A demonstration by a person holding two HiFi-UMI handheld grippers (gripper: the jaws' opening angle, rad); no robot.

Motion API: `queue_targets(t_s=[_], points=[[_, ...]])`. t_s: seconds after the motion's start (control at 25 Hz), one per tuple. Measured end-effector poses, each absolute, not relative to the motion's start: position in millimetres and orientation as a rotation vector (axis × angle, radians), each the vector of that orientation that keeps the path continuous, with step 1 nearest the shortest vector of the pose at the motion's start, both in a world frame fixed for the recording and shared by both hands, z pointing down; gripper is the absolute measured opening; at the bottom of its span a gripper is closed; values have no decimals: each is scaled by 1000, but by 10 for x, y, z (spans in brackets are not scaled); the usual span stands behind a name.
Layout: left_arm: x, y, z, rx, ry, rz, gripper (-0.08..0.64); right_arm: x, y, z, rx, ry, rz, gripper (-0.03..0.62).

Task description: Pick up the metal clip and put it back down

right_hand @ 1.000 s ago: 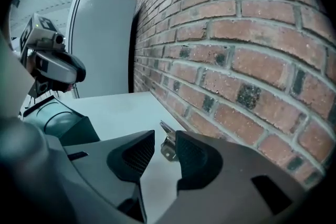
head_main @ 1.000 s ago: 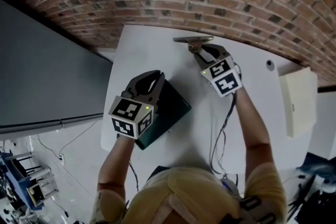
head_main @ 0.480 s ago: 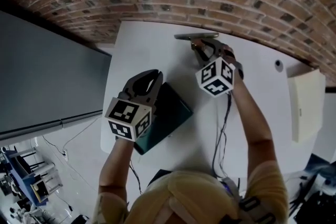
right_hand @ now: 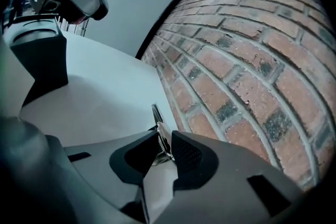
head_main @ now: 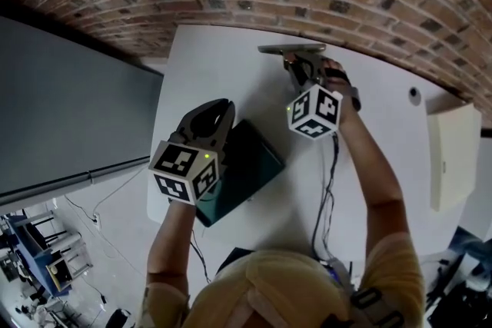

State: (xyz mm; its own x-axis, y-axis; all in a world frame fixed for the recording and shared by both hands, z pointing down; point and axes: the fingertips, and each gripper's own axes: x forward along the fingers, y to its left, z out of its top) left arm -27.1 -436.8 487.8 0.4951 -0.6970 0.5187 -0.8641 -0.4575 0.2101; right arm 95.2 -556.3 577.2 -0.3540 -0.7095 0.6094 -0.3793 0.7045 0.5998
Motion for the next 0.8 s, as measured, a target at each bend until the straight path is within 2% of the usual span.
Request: queue_targets(t_s=[0.6,0.8], points=[[-543,-4283,4797,2240,-1423,507,18,909,-5518,5585,837,-1926,-681,20],[-617,-4207,4679,2250,-1448,476,17,942,-5436,5419,868,-1963,-644,11]])
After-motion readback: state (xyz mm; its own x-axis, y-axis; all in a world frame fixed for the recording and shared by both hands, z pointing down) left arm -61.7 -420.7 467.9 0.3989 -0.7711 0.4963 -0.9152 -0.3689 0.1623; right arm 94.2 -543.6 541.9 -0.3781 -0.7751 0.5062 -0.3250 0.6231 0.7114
